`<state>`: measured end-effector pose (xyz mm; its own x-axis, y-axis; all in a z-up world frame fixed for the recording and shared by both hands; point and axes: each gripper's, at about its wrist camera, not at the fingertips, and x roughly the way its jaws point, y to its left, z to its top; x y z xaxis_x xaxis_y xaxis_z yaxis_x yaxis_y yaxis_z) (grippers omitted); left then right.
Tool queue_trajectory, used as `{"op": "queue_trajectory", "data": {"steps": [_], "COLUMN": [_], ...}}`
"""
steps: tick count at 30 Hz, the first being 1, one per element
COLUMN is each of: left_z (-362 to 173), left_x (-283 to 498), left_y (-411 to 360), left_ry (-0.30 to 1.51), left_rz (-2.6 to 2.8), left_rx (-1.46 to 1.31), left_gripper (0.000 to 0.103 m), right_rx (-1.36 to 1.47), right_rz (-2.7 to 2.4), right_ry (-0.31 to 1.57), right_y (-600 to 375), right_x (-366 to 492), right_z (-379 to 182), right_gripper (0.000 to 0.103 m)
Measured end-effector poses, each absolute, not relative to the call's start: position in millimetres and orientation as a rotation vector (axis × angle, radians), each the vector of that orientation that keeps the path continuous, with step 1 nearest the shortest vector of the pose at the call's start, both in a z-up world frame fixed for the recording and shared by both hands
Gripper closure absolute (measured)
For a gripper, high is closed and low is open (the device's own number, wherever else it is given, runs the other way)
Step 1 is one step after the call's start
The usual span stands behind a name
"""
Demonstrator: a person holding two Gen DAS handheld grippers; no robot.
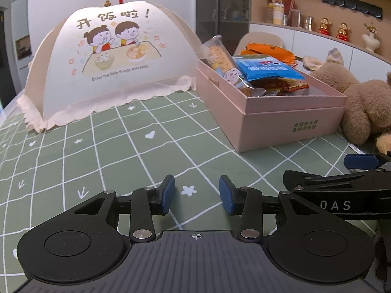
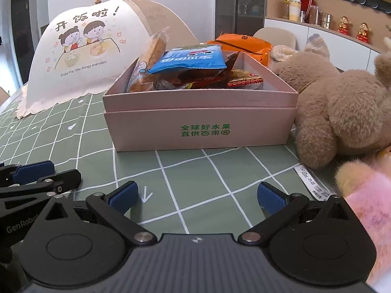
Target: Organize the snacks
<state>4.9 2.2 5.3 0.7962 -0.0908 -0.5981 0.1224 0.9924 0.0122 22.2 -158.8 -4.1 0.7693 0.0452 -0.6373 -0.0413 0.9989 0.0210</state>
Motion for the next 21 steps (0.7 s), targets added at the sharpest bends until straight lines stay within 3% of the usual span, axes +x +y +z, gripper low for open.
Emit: {"op": "queue_trajectory", "data": {"steps": [21], "left_z": [5.0], "left_x": [4.3], "left_y": [2.7], "left_ry": [0.64], "left_rz": [-0.113], "left_rx": [0.041], "left_gripper": [0.058], "right_rx": [0.006], "right_rz": [0.045], "right_ry": [0.691], "right_y": [-158.7], "right_x": [21.0], "right_z": [-4.2], "right_gripper": [0.0]}}
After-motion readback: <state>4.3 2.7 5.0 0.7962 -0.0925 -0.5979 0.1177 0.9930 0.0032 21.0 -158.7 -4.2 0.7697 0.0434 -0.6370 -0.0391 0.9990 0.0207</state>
